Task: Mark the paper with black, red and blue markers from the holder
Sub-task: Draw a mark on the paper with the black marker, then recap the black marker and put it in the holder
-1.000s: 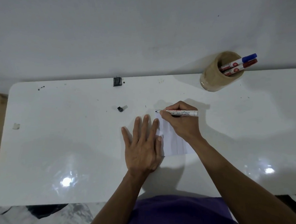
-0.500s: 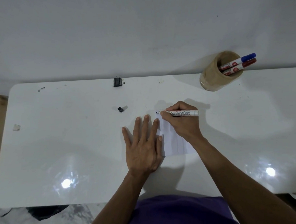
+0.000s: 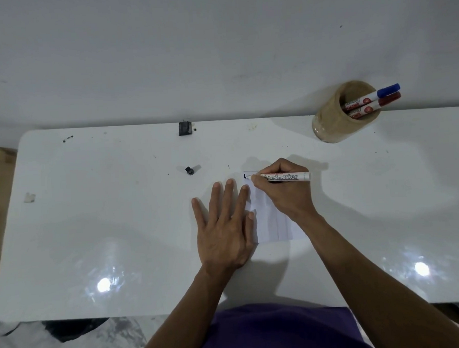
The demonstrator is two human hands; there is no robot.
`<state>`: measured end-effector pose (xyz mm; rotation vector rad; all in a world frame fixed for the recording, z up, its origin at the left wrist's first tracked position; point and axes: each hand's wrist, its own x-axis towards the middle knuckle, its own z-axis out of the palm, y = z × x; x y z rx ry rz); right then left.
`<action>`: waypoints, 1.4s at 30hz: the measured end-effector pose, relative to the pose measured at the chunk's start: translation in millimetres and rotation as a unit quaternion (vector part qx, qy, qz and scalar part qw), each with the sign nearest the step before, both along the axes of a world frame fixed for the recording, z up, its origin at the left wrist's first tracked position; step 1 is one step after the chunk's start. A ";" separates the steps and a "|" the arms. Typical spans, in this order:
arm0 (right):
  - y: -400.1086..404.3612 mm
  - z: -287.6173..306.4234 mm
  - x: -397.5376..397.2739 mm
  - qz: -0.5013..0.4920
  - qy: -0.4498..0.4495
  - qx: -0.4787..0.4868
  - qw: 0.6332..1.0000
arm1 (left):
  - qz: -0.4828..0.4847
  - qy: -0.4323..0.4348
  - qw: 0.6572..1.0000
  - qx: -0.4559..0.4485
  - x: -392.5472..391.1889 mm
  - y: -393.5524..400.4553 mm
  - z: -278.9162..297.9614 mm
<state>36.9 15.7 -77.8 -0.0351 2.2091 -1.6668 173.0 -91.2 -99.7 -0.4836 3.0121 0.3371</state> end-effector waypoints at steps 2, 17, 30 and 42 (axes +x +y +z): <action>0.2 1.4 -0.5 -0.002 -0.005 -0.003 1.000 | 0.000 0.001 1.000 0.001 0.0 0.3 -0.1; 6.2 71.2 20.0 -0.075 -0.104 -0.218 0.968 | 0.177 0.134 0.969 0.108 -39.1 -82.2 50.4; 7.6 75.2 50.8 -0.118 -0.119 -0.181 0.969 | 0.202 0.102 0.938 0.264 -29.6 -102.3 62.1; -23.0 122.7 91.7 -0.094 -0.021 -0.171 0.980 | 0.209 0.228 0.755 0.578 20.7 -63.3 122.0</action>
